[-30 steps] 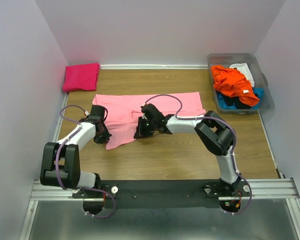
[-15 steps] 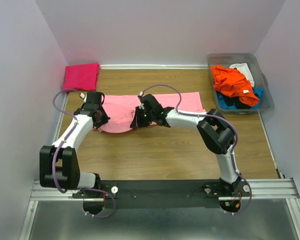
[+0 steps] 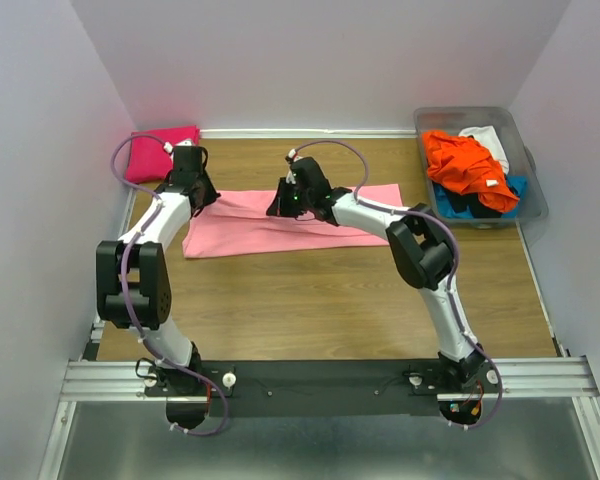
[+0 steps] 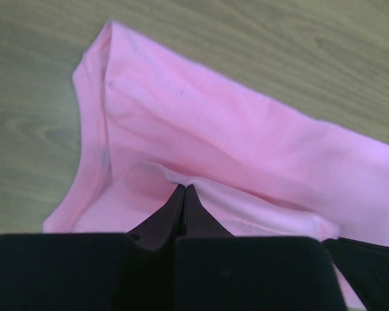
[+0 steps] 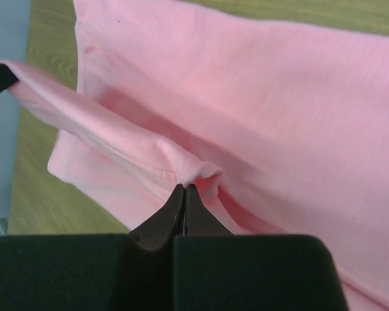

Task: Fold and stack the t-shirts
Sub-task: Fold the tshirt

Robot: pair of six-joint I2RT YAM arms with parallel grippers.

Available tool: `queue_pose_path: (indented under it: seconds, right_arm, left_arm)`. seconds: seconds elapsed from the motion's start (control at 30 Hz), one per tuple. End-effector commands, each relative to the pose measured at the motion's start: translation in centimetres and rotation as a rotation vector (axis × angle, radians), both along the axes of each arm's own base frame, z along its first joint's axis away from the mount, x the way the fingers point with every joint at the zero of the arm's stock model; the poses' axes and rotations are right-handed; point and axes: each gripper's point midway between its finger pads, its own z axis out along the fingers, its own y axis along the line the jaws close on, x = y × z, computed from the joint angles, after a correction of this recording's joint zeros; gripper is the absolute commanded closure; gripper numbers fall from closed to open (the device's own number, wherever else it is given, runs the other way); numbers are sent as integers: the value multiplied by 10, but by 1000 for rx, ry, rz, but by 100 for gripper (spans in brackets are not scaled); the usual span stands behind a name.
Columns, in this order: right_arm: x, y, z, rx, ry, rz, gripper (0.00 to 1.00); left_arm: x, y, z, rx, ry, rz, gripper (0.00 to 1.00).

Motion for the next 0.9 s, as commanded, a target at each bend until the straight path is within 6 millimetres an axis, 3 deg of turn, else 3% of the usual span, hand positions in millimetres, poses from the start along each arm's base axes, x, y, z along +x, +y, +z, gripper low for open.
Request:
queue_pose_path:
  seconds: [0.0,0.17,0.23,0.6,0.87]
  right_arm:
    - [24,1,-12,-44,-62,-4,99]
    - [40,-3,-15,-58,-93,-17,98]
    - [45,-6,-15,-64,-102,-20,95]
    - [54,-15,-28,-78,-90,-35,91]
    - [51,-12,-30,-72,-86,-8,85]
  left_arm:
    - [35,5,21,39,-119,-20,100]
    - [53,-1,18,27,-144,-52,100]
    - [56,-3,8,18,-128,-51,100]
    - [41,-1,-44,-37,-5,0,100]
    - [34,5,-51,-43,12,34,100]
